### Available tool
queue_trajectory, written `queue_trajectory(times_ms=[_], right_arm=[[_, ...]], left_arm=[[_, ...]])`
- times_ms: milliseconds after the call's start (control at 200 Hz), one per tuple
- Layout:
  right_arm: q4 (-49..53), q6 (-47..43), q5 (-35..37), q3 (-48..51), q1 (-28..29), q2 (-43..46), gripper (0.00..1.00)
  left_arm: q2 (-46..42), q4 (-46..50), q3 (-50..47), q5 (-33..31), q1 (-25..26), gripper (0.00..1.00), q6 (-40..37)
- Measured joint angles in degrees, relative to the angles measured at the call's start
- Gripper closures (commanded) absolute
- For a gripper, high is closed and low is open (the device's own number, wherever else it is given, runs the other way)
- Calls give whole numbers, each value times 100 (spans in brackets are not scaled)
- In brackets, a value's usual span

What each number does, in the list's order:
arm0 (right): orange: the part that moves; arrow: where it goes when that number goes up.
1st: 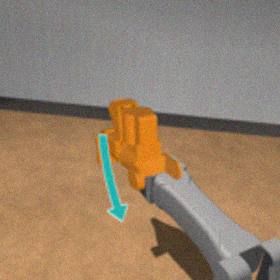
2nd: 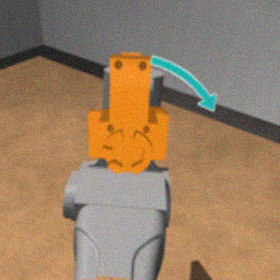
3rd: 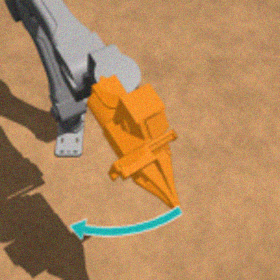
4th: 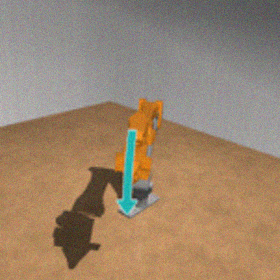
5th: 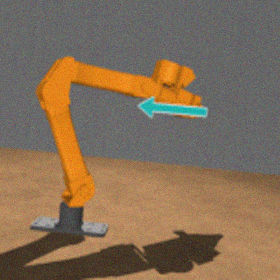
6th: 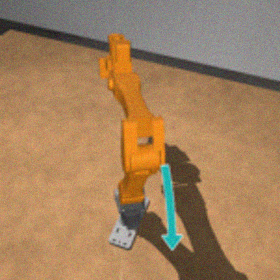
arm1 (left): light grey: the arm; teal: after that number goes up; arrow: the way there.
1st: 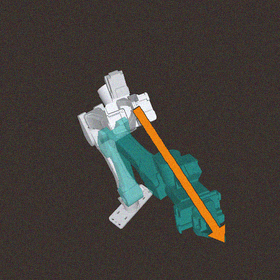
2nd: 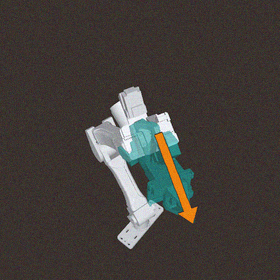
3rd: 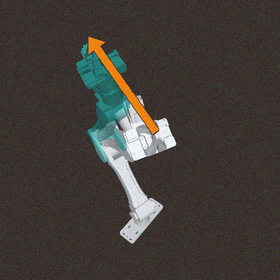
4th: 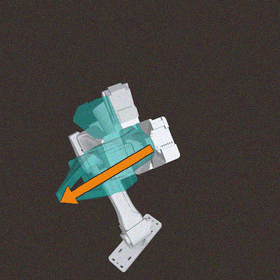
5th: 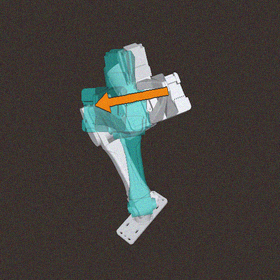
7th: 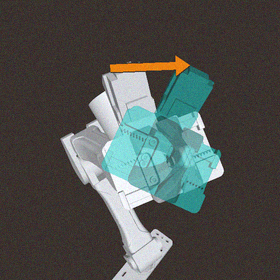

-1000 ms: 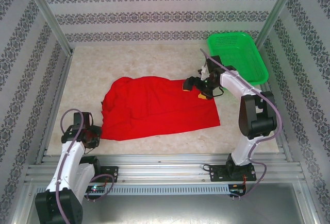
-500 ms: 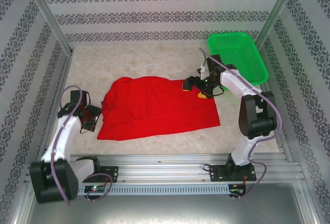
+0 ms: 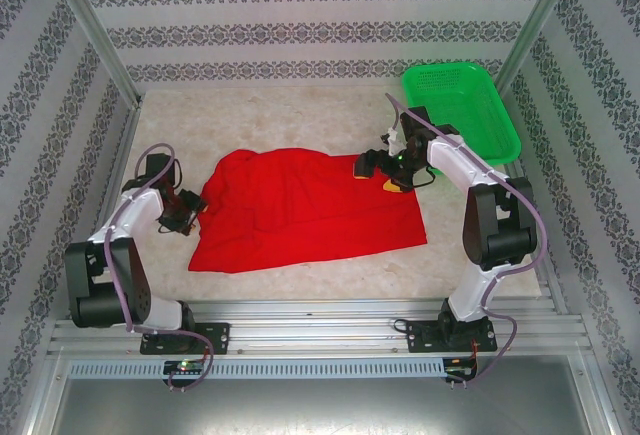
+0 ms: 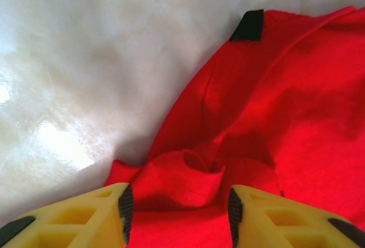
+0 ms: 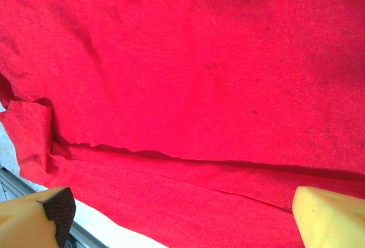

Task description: Fold and stack the t-shirts

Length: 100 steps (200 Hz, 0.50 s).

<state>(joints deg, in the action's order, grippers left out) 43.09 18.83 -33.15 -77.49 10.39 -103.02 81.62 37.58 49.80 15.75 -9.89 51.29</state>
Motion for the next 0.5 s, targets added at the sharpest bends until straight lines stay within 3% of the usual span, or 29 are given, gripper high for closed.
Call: queue_trajectory(times_ms=[110,255,500], right_arm=[[-2,0,-31,2,0,22,2],[-4,2,-44,4,0,24,2],[-26,4,-44,24,0,37,2]], left_arm=[[195,-52,0,59,0,60,-79],[452,-101,0,44,0,82,-188],[-90,-52,-319,-94,-323,87,-308]])
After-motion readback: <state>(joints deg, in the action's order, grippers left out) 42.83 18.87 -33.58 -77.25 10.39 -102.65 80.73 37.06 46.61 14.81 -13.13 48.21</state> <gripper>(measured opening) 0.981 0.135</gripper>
